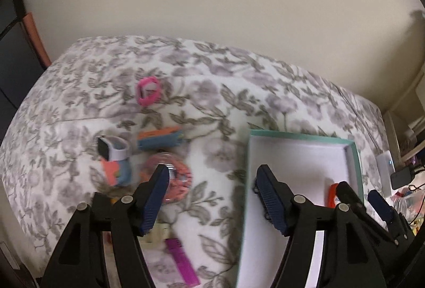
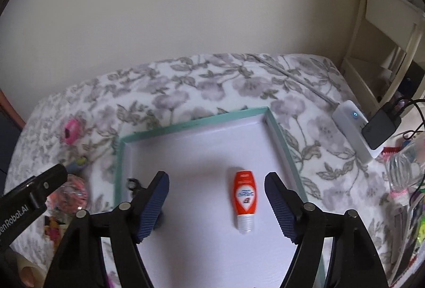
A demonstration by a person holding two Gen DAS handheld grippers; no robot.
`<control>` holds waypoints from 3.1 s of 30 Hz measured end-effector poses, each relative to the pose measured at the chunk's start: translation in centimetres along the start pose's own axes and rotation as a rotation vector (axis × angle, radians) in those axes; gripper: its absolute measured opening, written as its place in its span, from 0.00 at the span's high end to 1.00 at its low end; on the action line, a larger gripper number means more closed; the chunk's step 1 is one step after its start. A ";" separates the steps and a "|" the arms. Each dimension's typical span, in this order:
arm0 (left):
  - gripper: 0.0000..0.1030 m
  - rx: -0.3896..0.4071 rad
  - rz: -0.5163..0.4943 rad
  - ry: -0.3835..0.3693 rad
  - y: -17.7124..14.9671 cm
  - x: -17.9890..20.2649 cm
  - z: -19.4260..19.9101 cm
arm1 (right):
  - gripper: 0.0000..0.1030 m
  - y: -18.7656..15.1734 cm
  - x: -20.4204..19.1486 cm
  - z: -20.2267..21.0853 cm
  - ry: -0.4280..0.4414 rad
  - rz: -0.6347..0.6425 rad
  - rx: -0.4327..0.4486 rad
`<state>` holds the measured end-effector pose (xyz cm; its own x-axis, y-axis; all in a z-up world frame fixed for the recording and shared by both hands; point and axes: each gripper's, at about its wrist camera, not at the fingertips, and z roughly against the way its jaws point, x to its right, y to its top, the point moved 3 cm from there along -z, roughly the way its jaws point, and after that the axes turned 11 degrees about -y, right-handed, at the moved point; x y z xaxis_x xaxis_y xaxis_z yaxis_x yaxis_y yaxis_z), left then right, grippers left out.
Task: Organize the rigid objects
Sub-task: 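Open both tools to release the car and bottle in the tray, then move both tools back to the items and grasp the purple lighter with the right tool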
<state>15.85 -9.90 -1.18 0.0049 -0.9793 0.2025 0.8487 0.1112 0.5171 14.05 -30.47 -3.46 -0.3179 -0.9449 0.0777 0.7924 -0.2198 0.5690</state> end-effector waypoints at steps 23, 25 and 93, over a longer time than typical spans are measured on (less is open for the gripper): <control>0.08 0.088 0.322 0.161 -2.3 -15.4 7.5 | 0.00 -1.9 -11.8 6.4 0.154 0.262 0.041; 0.08 0.066 0.331 0.169 -2.6 -16.1 7.7 | 0.00 -2.2 -12.7 7.0 0.173 0.279 0.031; 0.38 -0.416 0.530 -0.140 -7.7 -15.9 -5.5 | 0.66 -12.8 -18.1 -2.3 0.122 0.554 -0.290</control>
<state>12.19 3.90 -12.98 0.4312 -0.7762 0.4599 0.8829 0.4680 -0.0379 10.83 -11.05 -14.03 0.2271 -0.9544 0.1936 0.9366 0.2685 0.2252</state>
